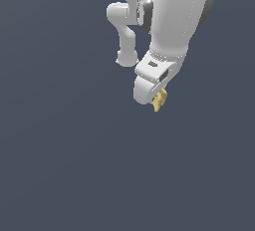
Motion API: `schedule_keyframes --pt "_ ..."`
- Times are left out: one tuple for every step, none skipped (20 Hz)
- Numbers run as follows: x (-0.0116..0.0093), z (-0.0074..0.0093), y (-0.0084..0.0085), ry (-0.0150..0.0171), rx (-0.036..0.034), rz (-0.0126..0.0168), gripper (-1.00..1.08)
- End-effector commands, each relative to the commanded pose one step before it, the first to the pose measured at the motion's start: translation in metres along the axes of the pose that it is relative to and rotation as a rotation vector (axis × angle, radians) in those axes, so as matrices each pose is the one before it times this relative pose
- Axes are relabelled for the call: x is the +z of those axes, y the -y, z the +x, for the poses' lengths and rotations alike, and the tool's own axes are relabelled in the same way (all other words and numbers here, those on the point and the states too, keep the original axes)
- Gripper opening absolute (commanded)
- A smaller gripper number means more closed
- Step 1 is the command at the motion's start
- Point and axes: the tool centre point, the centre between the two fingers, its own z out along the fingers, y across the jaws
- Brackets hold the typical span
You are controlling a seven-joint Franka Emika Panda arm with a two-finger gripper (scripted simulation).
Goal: Pick up the object and move it to a goal position.
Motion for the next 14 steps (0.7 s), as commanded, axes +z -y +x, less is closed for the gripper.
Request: schedule_keyframes --pt "-0.02444 -0.00411 0.00671 0.00044 -0.00004 0.00108 -1.00" --pt "-0.00877 -0.00120 0.00220 0.00000 0.00000 0.00000 -1.00" --pt "-0.00836 -0.00127 0.00191 -0.00053 -0.00001 0.00045 -1.00" --pt "-0.00775 -0.00100 0.00189 0.00000 0.00000 0.00000 -1.00" --pt "-0.00718 -0.00089 0.00172 0.00000 0.00000 0.00000 -1.00" --pt "-0.00661 -0.00098 0.00137 -0.00036 0.00017 0.00028 -1.00" --pt "-0.00587 -0.00068 0.00136 0.00000 0.00000 0.00000 -1.00" --pt "-0.00520 -0.00058 0.00118 0.00000 0.00000 0.00000 -1.00" --pt "-0.00454 -0.00048 0.00101 0.00000 0.00000 0.00000 -1.00" --pt "-0.00391 -0.00040 0.00085 0.00000 0.00000 0.00000 -1.00" --pt "-0.00337 -0.00067 0.00036 -0.00037 0.00054 0.00022 -1.00" --pt "-0.00267 -0.00026 0.00056 0.00000 0.00000 0.00000 -1.00" --pt "-0.00207 -0.00019 0.00043 0.00000 0.00000 0.00000 -1.00" --pt "-0.00147 -0.00013 0.00030 0.00000 0.00000 0.00000 -1.00"
